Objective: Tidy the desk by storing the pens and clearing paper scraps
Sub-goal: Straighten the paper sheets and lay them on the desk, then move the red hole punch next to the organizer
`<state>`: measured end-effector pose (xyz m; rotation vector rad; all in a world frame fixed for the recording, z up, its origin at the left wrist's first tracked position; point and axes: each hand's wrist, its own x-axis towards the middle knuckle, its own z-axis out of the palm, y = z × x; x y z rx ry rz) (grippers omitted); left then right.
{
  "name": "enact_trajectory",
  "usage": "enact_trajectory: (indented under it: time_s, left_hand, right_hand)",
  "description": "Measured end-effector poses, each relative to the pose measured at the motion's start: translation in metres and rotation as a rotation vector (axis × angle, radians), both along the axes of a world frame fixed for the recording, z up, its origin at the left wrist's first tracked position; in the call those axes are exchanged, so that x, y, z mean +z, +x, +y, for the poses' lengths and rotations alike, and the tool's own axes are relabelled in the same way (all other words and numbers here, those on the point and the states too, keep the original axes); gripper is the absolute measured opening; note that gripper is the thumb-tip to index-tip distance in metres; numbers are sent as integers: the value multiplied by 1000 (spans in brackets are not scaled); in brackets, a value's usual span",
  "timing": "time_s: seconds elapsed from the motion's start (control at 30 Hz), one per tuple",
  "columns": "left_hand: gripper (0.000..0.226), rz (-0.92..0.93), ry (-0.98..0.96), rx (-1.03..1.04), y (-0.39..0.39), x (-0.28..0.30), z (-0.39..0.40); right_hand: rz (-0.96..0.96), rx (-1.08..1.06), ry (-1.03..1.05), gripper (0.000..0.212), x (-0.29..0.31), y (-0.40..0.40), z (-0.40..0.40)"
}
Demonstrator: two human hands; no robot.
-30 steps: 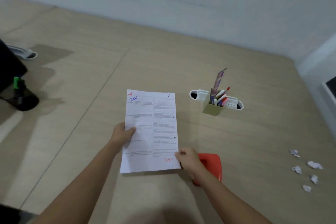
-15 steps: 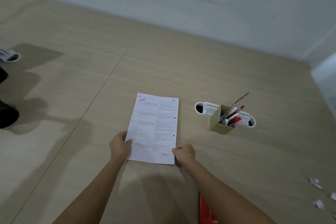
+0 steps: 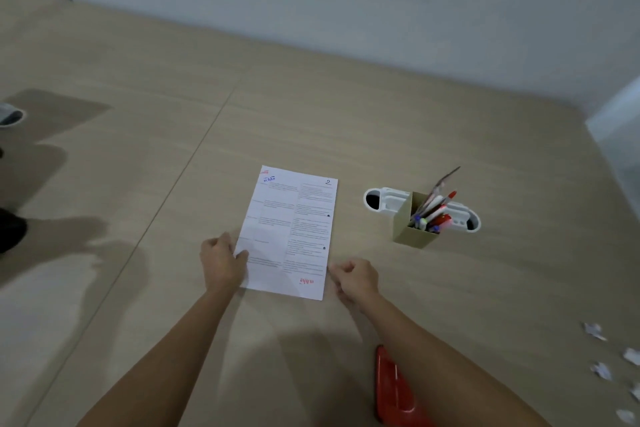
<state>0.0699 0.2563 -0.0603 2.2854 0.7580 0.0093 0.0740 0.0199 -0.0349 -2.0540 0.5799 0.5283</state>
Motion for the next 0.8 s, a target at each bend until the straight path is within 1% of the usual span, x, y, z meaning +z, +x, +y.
enact_trajectory:
  time_s: [0.07, 0.1, 0.17, 0.2, 0.23, 0.3, 0.37, 0.4, 0.43, 0.5, 0.53, 0.6, 0.67, 0.73, 0.8]
  left_hand:
    - [44, -6, 15, 31, -13, 10, -10]
    - [48, -23, 10, -5, -23, 15, -20]
    - [41, 45, -40, -180, -46, 22, -48]
    - [36, 136, -101, -304, -59, 21, -66]
    - [31, 249, -187, -433, -75, 21, -85]
    - [33, 486, -402, -613, -104, 19, -121]
    - [44, 691, -674, -659, -127, 14, -154]
    - [51, 744, -779, -667, -134, 12, -167]
    - [58, 769, -847, -664, -139, 11, -179]
    - [66, 754, -905, -623, -142, 10, -194]
    - [65, 727, -922, -592, -141, 10, -199]
    - [49, 649, -937, -540, -133, 12, -201]
    - [34, 553, -879, -492, -117, 13, -198]
    - [34, 459, -783, -406, -96, 16, -194]
    - [39, 364, -676, -341, -70, 17, -190]
  right_hand:
    - [-51, 59, -76, 23, 10, -7, -21]
    - [-78, 73, -118, 26, 15, -15, -36]
    - [-60, 79, -221, 37, 19, -31, -74]
    - [-12, 78, -260, 40, 19, -39, -96]
    - [70, 54, -258, 43, 17, -51, -119]
    - [314, -37, -119, 45, 12, -77, -152]
    - [533, -36, 16, 52, 7, -100, -171]
    - [589, -2, 58, 53, 5, -108, -174]
    - [602, 24, 94, 49, 4, -115, -175]
    - [564, 6, 142, 39, 2, -119, -171]
    - [542, -36, 153, 38, 1, -118, -168]
    - [512, -144, 201, 37, 1, -114, -159]
    - [479, -204, 295, 33, 2, -103, -150]
    - [406, -271, 411, 28, 0, -87, -140]
    - [264, -364, 513, 30, -5, -66, -126]
